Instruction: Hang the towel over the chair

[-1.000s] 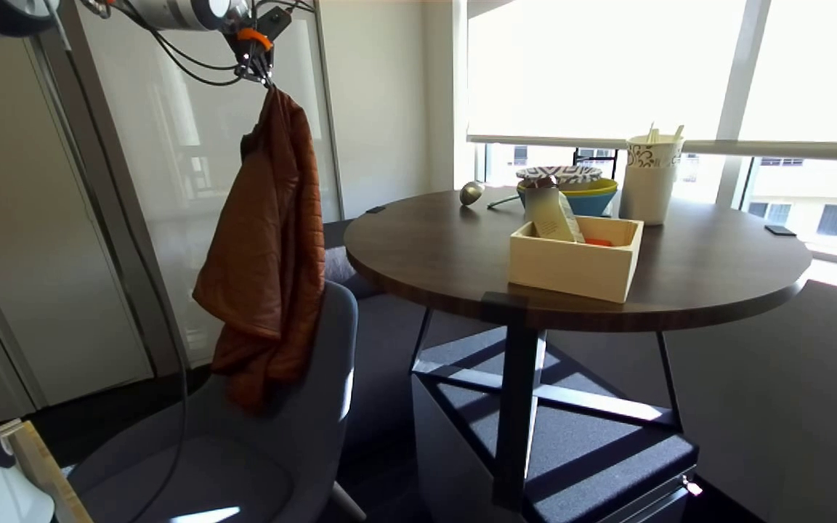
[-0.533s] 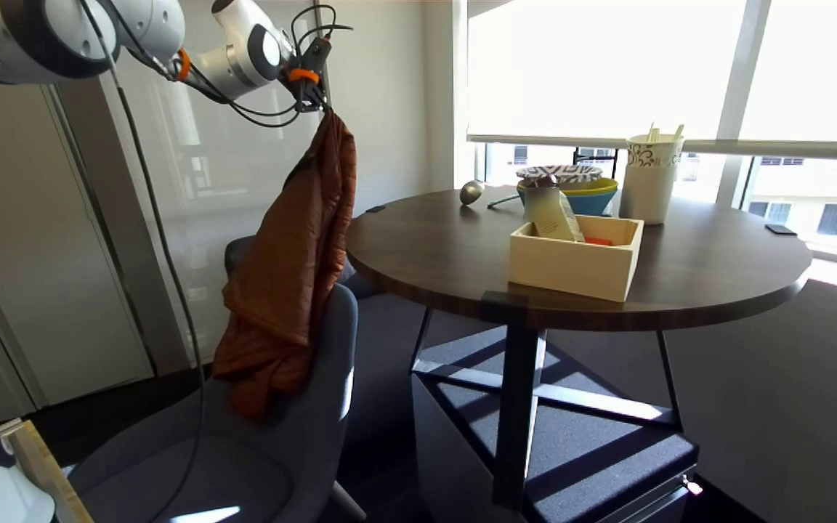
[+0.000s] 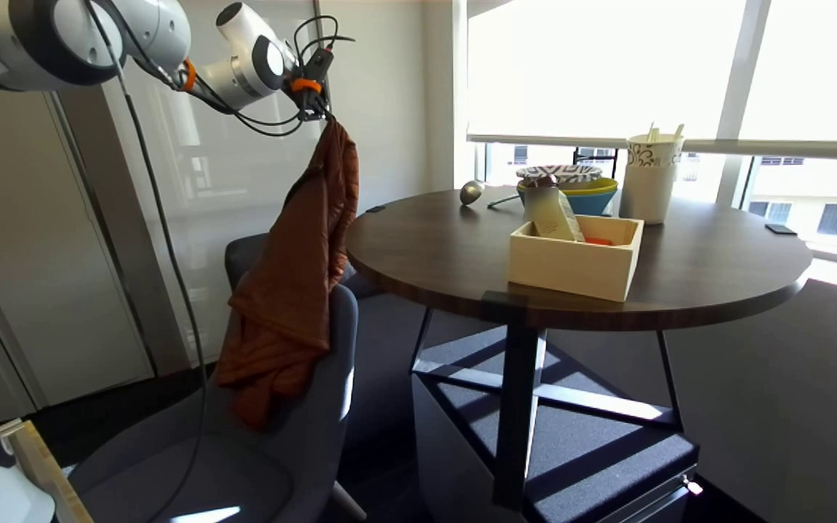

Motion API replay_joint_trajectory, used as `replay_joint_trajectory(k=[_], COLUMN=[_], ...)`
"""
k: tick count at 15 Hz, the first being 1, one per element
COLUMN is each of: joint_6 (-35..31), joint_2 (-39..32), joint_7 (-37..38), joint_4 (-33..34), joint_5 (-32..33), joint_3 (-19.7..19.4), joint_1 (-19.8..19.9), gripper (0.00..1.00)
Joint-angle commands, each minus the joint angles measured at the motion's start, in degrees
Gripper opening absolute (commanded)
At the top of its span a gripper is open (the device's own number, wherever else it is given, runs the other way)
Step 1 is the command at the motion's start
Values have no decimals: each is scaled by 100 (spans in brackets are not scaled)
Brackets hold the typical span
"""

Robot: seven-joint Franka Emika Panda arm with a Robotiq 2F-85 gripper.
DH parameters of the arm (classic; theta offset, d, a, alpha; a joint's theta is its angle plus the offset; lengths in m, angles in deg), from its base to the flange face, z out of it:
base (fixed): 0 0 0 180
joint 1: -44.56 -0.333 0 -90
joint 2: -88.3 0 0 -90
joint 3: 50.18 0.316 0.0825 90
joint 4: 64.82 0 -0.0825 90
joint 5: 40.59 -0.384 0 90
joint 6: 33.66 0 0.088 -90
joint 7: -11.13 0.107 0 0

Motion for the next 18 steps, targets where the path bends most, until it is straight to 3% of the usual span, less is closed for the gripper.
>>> replay_joint_trajectory(k=[1, 4, 8, 12, 15, 16, 17, 18], joint_6=[-1124, -1867, -2037, -1920, -1991, -1862, -1976, -1954], joint_2=[-907, -1783, -2576, -2972, -3136, -2950, -2886, -2866], joint_7=[134, 644, 561, 429, 723, 645, 601, 625], joint_4=[514, 1010, 1386, 1639, 2342, 2376, 1802, 1967], joint_5=[513, 659, 536, 496, 298, 263, 400, 391], joint_3=[-429, -1121, -1641, -1791, -1990, -1802, -1779, -1777], joint_1=[-179, -462, -658, -742, -795, -734, -752, -752], gripper=[1, 1, 1, 1, 1, 1, 3, 3])
